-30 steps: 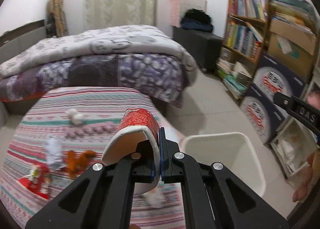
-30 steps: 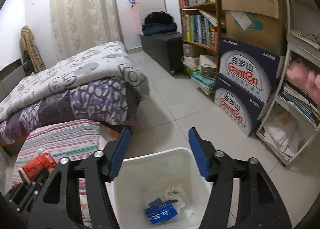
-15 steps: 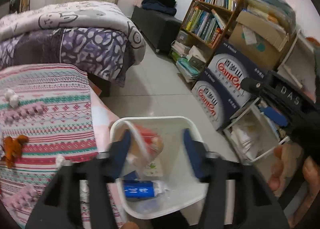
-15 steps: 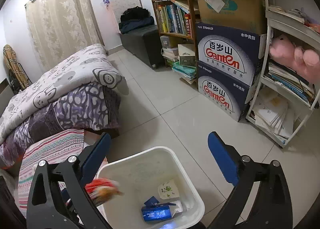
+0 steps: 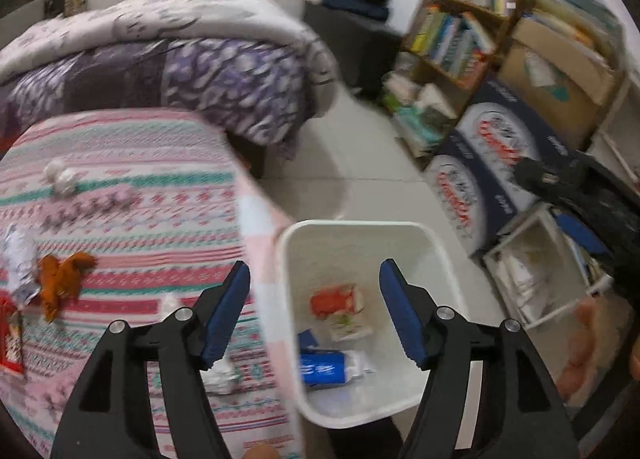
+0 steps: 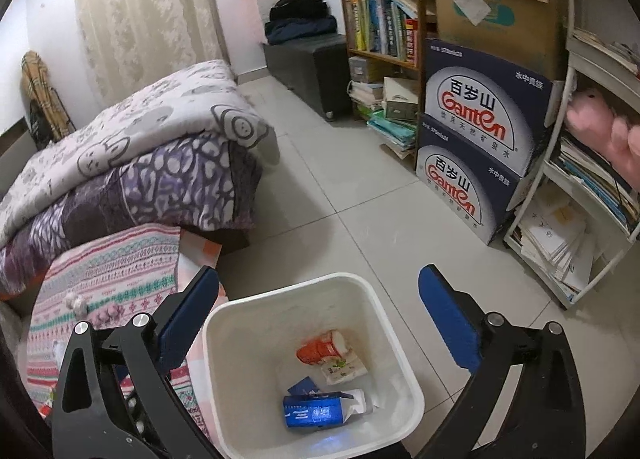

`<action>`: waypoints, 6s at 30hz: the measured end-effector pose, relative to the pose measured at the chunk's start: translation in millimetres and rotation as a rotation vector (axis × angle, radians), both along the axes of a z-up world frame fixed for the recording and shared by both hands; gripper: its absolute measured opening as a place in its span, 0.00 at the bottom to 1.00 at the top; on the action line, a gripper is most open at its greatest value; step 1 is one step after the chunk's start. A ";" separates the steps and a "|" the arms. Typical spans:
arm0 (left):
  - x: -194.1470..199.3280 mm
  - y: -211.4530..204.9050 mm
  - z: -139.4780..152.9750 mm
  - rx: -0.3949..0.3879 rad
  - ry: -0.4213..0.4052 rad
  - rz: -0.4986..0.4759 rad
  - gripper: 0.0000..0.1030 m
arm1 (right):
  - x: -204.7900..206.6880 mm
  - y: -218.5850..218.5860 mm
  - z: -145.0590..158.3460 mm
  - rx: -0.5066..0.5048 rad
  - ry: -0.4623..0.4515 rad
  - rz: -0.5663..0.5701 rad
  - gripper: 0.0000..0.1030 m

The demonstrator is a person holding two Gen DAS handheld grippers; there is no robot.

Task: Collect trash
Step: 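Grasp the crumpled white plastic bag on the table with the left tool, then grasp the red snack bag with the right tool while left lifts the white bag, then carry both bags over the white bin and open both tools to drop them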

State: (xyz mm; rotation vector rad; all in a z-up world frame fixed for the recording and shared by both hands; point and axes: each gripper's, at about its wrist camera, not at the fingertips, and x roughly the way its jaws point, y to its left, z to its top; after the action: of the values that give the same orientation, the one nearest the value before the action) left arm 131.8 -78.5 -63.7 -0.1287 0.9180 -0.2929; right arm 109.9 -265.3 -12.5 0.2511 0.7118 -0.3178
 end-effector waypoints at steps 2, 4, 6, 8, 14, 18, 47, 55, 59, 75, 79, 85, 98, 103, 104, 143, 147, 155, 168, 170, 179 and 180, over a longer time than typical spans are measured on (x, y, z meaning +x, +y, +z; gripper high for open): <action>8.7 10.5 -11.4 0.028 0.053 0.055 0.65 | 1.4 3.0 -1.7 -0.006 0.011 0.009 0.93; 18.5 23.7 -28.5 0.043 0.122 0.109 0.65 | 3.9 6.9 -5.4 -0.013 0.034 0.020 0.93; 24.0 33.9 -42.2 0.061 0.168 0.145 0.65 | 6.4 8.8 -9.1 -0.015 0.054 0.032 0.93; 27.8 42.4 -54.9 0.076 0.206 0.170 0.65 | 8.8 11.2 -12.3 -0.013 0.075 0.044 0.93; 29.5 51.3 -77.4 0.112 0.287 0.184 0.58 | 12.5 20.6 -16.3 -0.015 0.098 0.069 0.93; 27.6 53.0 -78.6 0.145 0.291 0.189 0.57 | 14.7 26.5 -20.0 -0.029 0.113 0.084 0.93; -7.2 180.3 -17.1 0.097 0.211 0.371 0.39 | 34.1 149.1 -45.2 -0.038 0.208 0.313 0.93; -45.4 288.1 29.4 0.032 0.128 0.583 0.39 | 26.2 254.3 -65.9 -0.090 0.253 0.574 0.93; -66.1 335.5 46.3 -0.004 0.099 0.669 0.39 | 15.8 306.4 -77.6 -0.081 0.281 0.698 0.93; -106.1 407.9 65.8 -0.079 0.058 0.779 0.40 | 37.4 428.7 -129.4 0.293 0.491 0.660 0.93; -106.3 411.5 64.4 -0.053 0.056 0.785 0.40 | 35.6 437.4 -143.8 0.282 0.531 0.709 0.76; -110.1 421.2 64.2 -0.056 0.046 0.816 0.40 | 28.0 435.8 -127.7 0.286 0.470 0.777 0.48; -107.0 395.0 82.7 0.095 -0.088 0.842 0.40 | 1.1 392.6 -15.1 0.092 0.001 0.749 0.48; -104.3 368.3 93.2 0.203 -0.189 0.839 0.40 | -6.5 370.1 9.0 0.023 -0.120 0.679 0.48; -103.5 362.3 95.1 0.220 -0.208 0.836 0.40 | -7.4 365.8 12.7 0.010 -0.139 0.665 0.48; -58.4 186.4 96.0 0.262 -0.369 0.527 0.40 | -3.8 205.5 25.1 -0.106 -0.174 0.368 0.50; -53.5 173.7 92.4 0.261 -0.366 0.504 0.40 | -2.7 189.6 23.7 -0.107 -0.167 0.335 0.50; -45.8 145.8 85.9 0.266 -0.364 0.447 0.40 | -0.4 154.5 18.9 -0.112 -0.147 0.262 0.50; -37.2 88.5 74.7 0.249 -0.354 0.322 0.40 | 0.4 88.8 14.5 -0.111 -0.114 0.134 0.50; -36.1 78.1 72.4 0.248 -0.351 0.298 0.40 | -0.6 78.8 14.5 -0.109 -0.114 0.115 0.51; -28.4 25.5 58.0 0.195 -0.298 0.162 0.40 | -2.1 24.9 19.0 -0.059 -0.097 0.002 0.54; -28.4 19.4 56.5 0.189 -0.292 0.145 0.40 | -2.3 19.6 19.7 -0.054 -0.096 -0.012 0.55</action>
State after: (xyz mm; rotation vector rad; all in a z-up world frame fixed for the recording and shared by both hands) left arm 103.4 -59.2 -7.2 0.0222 0.6386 -0.0851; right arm 107.7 -245.7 7.3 0.2178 0.6068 -0.3337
